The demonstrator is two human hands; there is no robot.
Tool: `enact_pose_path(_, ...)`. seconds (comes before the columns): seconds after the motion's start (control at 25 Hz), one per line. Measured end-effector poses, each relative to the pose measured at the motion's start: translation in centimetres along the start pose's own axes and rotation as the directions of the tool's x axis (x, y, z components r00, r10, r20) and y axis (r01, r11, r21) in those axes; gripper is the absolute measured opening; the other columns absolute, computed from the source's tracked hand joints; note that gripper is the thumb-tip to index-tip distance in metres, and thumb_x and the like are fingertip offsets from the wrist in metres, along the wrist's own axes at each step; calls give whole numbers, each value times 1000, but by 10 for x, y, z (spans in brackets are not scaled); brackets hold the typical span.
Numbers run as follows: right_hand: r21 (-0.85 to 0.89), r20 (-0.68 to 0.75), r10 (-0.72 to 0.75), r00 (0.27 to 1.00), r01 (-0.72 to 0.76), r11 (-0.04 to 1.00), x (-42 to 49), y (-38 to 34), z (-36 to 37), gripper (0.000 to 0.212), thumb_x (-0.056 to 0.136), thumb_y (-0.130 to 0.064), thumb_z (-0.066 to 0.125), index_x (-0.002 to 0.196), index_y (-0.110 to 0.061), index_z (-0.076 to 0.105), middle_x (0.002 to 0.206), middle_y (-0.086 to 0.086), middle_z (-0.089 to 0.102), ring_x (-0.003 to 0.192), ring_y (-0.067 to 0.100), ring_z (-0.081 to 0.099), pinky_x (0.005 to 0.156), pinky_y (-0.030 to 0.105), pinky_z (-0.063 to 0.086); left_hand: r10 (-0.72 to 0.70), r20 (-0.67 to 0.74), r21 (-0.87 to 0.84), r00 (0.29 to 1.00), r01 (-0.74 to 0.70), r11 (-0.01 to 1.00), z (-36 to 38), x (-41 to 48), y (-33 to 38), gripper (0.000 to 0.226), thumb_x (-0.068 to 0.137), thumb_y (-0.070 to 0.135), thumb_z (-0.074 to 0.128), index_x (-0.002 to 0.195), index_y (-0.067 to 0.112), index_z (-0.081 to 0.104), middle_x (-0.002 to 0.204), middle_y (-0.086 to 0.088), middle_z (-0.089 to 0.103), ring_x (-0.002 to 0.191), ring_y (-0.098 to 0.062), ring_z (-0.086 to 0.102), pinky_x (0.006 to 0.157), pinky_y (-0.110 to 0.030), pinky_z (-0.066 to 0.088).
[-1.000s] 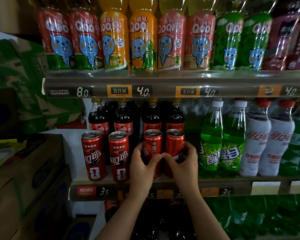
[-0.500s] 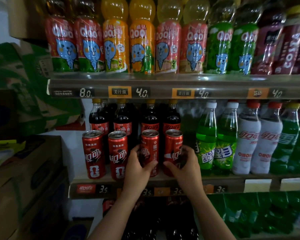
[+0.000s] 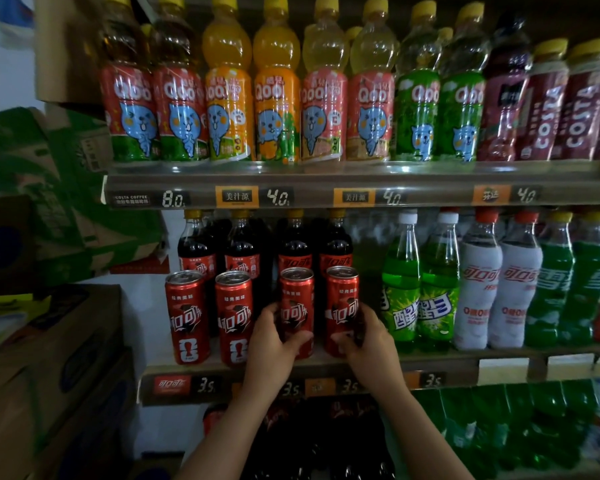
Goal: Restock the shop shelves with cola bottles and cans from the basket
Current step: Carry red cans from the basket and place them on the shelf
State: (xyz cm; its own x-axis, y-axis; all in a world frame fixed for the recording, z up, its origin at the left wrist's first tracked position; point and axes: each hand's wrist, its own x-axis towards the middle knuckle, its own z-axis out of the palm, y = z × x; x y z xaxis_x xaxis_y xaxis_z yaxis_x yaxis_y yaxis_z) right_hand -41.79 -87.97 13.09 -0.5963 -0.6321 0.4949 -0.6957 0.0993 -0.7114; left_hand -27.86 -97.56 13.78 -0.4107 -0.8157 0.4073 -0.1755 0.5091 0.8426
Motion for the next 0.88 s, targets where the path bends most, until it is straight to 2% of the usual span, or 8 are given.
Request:
enact_pose_path(0.4,8,-11,45,999,-45,999,2,2,0,68,80,-35,75,138,-22,40,124,-2,61,115,18,57,91,32,47,34,-61,75,998,-30,997,5,1,-7,78,72,48,75,135,20,39,133,1,52,123,-16,52,103,-39,45)
enact_pose_path(0.64,29,-17,75,997,-74,997,2,1,-1,67,77,-36,77,133,-24,43,121,-4,63,111,17,60,92,38,51,41,-104,88,994,-32,996,5,0,-7,79,69,47,78,132,18,41,131,0,51,119,-17,54,99,-37,48)
enact_pose_path(0.88,-14,-15,57,998,-57,998,3,0,-1,65,79,-35,76,135,-20,46,118,-2,64,110,18,59,88,32,49,60,-124,90,990,-49,995,9,-1,-5,80,68,44,80,131,18,40,131,0,49,119,-17,52,95,-29,44)
